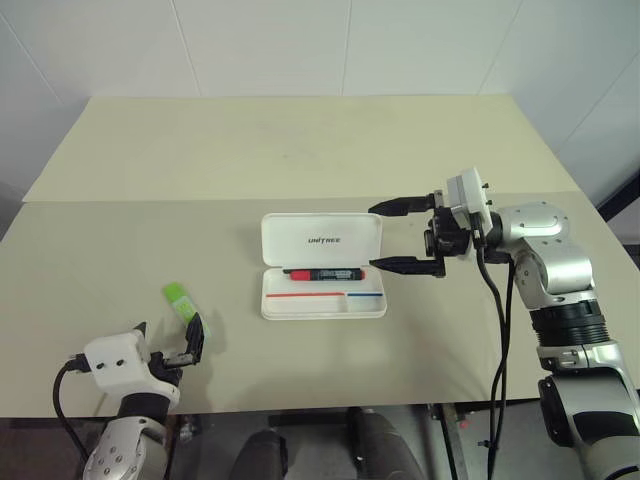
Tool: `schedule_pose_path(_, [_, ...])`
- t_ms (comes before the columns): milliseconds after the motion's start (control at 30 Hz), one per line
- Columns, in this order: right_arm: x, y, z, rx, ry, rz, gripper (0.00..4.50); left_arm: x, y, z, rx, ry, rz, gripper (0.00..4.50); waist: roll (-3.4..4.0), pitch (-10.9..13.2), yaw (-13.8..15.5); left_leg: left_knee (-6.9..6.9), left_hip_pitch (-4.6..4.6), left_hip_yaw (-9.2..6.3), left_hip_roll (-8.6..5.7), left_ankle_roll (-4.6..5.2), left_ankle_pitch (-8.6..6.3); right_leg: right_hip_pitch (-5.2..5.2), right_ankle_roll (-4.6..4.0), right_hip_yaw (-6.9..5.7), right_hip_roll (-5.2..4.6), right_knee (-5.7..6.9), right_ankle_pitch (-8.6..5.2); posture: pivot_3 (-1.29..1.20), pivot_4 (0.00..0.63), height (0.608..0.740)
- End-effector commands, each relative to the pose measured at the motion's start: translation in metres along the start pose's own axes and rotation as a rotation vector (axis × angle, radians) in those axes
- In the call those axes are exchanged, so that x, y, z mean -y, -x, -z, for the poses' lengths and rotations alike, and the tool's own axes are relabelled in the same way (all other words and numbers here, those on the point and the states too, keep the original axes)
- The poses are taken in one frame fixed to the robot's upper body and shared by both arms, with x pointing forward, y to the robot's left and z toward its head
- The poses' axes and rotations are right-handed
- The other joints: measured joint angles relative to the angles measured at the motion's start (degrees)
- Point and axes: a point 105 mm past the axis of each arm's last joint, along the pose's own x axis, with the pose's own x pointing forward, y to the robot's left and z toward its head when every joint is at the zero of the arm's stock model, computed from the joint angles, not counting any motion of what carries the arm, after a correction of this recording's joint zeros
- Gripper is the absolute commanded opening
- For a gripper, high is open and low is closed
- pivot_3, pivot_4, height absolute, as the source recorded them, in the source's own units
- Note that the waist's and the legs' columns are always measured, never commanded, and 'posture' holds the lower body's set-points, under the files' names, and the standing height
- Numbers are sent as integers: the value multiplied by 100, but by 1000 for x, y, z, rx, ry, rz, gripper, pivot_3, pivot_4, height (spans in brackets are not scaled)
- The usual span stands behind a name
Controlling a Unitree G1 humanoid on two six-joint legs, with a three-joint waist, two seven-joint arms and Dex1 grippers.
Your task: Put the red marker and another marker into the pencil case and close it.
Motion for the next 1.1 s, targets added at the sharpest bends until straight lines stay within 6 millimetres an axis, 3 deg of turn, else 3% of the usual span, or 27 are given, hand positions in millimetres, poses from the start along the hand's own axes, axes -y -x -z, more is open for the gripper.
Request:
schedule_pose_path(33, [-3,1,-14,13,42,-27,4456,2,-4,-12,42,7,-45,4500,0,0,1,0,0,0,0,-1,-1,0,0,0,-1,0,0,0,150,740])
schedule_pose_path(267, [-2,4,-19,2,48,-39,4456,12,-14,-2,-18,60,-76,4500,0,0,4,-1,-1,-2,3,0,-8,-2,1,0,-1,-3,0,0,150,740])
schedule_pose_path(467, [1,8,-21,-8,56,-38,4456,23,-21,19,-141,76,-89,4500,0,0,2,0,1,-1,1,0,-8,-1,1,2,-1,-2,0,0,150,740])
schedule_pose_path(700, [1,8,-22,-9,59,-31,4456,23,-19,45,-338,28,-131,4500,7,-4,5,0,7,0,1,-1,-7,3,0,1,2,5,0,0,150,740])
schedule_pose_path(1033, [-8,16,-16,-9,16,-31,4500,11,-24,43,-380,-40,-164,1230,34,-19,20,1,14,1,-4,0,-7,10,2,15,2,4,1,0,150,740])
schedule_pose_path(1100, [-12,17,-15,-14,6,-50,4500,10,-24,43,-386,-42,-159,1030,36,-21,27,1,15,1,-4,0,-6,10,3,15,1,5,2,0,150,740])
